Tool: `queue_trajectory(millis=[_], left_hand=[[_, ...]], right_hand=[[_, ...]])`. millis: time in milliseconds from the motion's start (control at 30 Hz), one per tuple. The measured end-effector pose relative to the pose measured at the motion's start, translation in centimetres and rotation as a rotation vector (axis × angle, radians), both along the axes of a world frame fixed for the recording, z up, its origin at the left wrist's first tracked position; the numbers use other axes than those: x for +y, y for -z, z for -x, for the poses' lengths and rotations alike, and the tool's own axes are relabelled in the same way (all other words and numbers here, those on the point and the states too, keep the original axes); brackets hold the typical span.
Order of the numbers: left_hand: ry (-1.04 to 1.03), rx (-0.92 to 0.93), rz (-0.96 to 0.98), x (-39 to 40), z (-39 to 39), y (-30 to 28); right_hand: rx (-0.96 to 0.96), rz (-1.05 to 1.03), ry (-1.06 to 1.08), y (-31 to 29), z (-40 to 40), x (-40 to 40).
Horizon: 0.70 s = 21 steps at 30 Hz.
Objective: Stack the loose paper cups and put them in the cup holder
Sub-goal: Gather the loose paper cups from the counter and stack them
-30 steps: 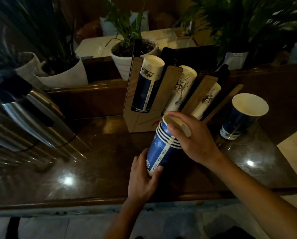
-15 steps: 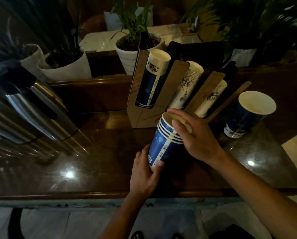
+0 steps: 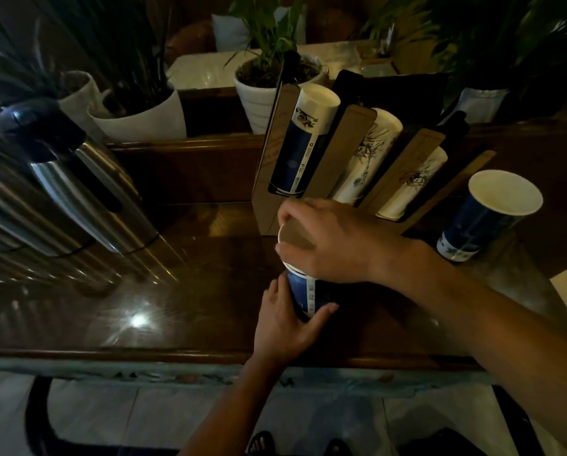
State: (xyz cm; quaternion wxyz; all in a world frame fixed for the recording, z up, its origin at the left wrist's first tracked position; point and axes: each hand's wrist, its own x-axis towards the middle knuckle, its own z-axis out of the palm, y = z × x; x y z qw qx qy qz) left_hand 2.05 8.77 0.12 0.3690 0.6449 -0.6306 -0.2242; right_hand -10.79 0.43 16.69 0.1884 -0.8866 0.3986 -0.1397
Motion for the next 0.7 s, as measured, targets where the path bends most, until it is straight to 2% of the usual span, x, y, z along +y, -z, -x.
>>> queue_trajectory(millis=[167, 267, 367, 433, 533, 600, 700], left_hand=[[-0.005, -0.069, 0.03, -0.1, 0.2, -0.2], [-0.01, -0.078, 0.061, -0.2, 0.3, -0.2], [-0.013, -0.086, 0.065, -0.1, 0.3, -0.4], [-0.007, -0.097, 0.075, -0.1, 0.2, -0.2], [0.003, -0.11, 0.092, -0.2, 0.2, 0.0], [0.008, -0.118, 0.088, -0.3, 0.2, -0.1], [0.004, -0.118, 0.067, -0.1, 0.3, -0.4]], right_hand=[[0.276, 0.028, 0.048, -0.7, -3.1, -1.6], [0.405, -0.116, 0.054, -0.9, -4.4, -3.4], [0.384, -0.291, 0.017, -0.4, -4.8, -4.5], [0.348, -0.297, -0.006, -0.2, -4.7, -4.5], [0.383, -0.222, -0.047, 0.5, -4.8, -4.4], [0.369, -0.145, 0.014, 0.7, -4.7, -4.1], [0.149, -0.005, 0.086, 0.4, -4.1, -3.0]])
